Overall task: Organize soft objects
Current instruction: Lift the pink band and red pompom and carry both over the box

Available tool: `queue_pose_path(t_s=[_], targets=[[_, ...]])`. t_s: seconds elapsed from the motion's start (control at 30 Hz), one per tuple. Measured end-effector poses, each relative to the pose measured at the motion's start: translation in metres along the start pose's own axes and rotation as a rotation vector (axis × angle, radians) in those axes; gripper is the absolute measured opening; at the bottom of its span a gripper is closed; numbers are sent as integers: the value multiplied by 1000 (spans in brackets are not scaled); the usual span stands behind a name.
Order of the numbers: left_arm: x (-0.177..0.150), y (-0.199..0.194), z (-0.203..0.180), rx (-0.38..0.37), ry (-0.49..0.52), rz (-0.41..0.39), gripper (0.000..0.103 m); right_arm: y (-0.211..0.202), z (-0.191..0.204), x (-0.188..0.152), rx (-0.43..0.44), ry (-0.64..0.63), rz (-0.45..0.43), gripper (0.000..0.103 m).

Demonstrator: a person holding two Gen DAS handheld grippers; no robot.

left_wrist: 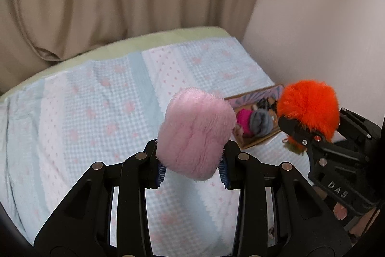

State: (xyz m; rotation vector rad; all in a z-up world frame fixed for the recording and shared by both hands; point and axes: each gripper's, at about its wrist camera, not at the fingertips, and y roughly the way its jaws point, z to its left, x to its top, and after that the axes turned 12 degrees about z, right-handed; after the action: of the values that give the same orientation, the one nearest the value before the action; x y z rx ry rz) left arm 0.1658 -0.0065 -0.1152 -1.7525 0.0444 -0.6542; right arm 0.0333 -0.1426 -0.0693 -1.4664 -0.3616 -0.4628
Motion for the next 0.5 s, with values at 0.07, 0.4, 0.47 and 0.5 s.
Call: queue_pose_path(t_s=[0.07,0.4,0.47,0.5], targets=[[-6,-14,-19,21,-17,-27,32,-16,-14,-3,6,6,-7,36],[3,-11,-105,-10,-93,-58,32,-44,-109,-12,-3,19,-20,36],[14,2,-128,-18,-94,-54,32,-43,-129,-11,-15,22,-16,36],[18,7,-136,-22,-95,-52,32,-40,-143,-10,-22,24,-11,36]])
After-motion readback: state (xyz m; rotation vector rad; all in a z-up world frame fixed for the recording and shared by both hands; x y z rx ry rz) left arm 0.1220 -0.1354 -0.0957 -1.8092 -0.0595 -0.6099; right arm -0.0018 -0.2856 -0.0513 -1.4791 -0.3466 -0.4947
